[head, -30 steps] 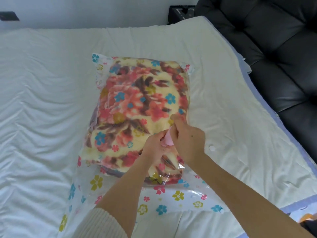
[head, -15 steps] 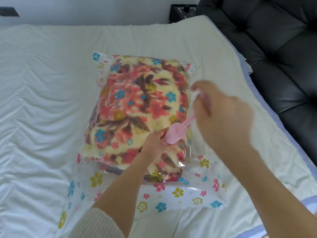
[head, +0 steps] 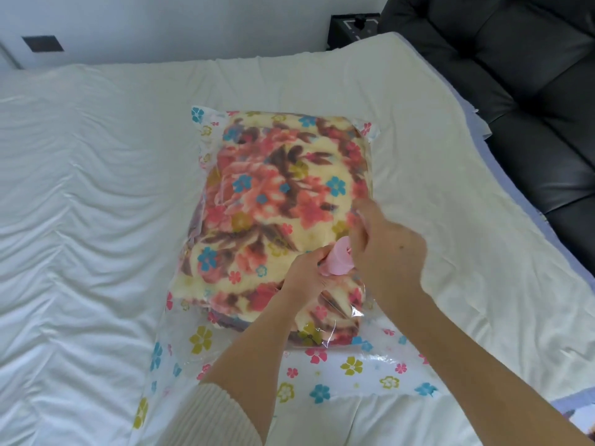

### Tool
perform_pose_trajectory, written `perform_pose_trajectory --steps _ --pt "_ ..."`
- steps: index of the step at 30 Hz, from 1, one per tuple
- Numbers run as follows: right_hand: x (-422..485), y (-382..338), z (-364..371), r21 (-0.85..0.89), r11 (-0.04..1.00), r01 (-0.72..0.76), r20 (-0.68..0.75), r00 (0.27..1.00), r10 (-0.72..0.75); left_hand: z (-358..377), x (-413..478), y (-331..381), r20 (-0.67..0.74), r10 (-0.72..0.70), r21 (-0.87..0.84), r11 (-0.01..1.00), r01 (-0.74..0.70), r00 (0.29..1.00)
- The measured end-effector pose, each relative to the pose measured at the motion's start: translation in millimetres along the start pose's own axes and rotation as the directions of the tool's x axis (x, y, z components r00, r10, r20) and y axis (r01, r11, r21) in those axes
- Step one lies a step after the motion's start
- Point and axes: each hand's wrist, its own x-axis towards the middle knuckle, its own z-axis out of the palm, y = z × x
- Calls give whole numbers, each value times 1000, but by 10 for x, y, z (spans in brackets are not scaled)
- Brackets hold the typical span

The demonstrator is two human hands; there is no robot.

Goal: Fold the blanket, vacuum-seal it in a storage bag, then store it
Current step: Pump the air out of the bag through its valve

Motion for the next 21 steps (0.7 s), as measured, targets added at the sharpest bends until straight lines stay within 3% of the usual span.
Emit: perform_pose_trajectory --steps 2,4,8,9,11,13,15,18,19,21 --pt "0 150 206 -98 992 83 -6 996 -84 21 -27 1 -10 8 8 1000 -8 1000" --pt "59 136 -17 -55 988 141 -8 990 -141 9 -27 13 -28 10 0 1000 -10 1000" --pt "179 -63 -489 90 996 -26 -240 970 47 -7 6 19 -22 -10 -14 1000 10 1000" --pt "125 -42 -374 110 993 -53 -225 971 77 -2 -1 23 -18 -19 -14 1000 19 1000" --pt "-79 -43 60 62 998 -3 -36 999 5 7 -33 26 -18 -19 11 1000 20 1000" --pt "-78 65 168 -49 996 72 -28 997 -73 20 -71 13 -23 -8 19 1000 9 1000" --pt "-16 28 -74 13 992 122 -26 992 -122 4 -67 7 -36 -5 22 1000 6 999" --pt "131 -131 -527 78 997 5 -243 970 14 -11 -27 5 -26 -18 0 1000 18 1000" --pt "130 -110 -474 123 992 -30 -255 965 61 -11 -28 31 -25 -17 -8 1000 17 1000" --pt "-32 -54 -94 124 992 -19 -89 996 31 4 -46 52 -29 -10 4 1000 10 1000"
